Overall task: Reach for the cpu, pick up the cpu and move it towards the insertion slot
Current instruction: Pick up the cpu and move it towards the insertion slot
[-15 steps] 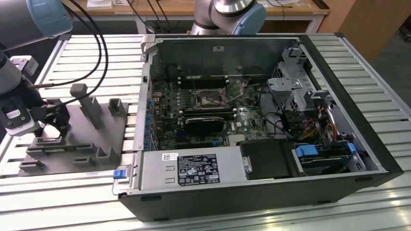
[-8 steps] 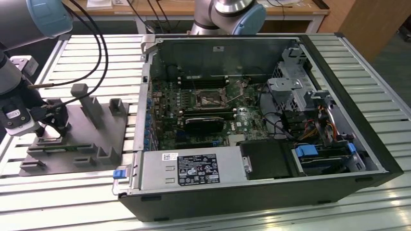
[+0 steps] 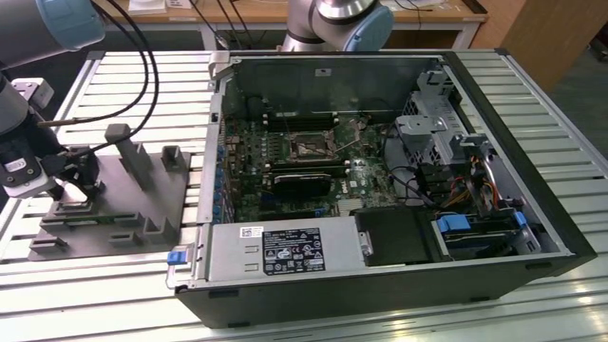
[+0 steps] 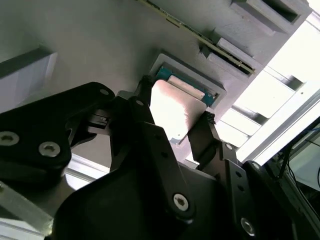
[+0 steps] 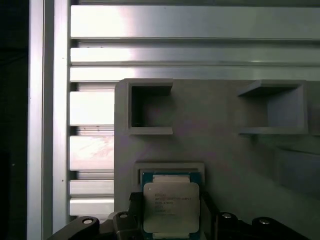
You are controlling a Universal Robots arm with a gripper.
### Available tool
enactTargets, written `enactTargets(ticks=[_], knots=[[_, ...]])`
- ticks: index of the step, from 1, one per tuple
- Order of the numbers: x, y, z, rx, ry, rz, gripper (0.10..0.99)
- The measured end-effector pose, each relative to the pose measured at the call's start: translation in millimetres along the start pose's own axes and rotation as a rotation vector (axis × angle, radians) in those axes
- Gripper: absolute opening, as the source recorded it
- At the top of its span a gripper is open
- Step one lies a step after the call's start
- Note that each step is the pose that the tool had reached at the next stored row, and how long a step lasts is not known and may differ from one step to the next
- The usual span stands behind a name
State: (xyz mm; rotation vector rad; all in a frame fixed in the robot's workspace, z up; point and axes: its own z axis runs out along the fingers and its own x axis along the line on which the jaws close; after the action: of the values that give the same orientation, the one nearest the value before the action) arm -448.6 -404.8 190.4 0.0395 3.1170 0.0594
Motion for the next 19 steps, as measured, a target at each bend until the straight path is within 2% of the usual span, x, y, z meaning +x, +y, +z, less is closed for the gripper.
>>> enactTargets(ticks=[10, 19], knots=[[-0.4, 0.7, -19.1, 0.0, 0.0, 0.0, 0.541], [-1.0, 1.7, -43.8, 0.0, 0.0, 0.0, 0.541]])
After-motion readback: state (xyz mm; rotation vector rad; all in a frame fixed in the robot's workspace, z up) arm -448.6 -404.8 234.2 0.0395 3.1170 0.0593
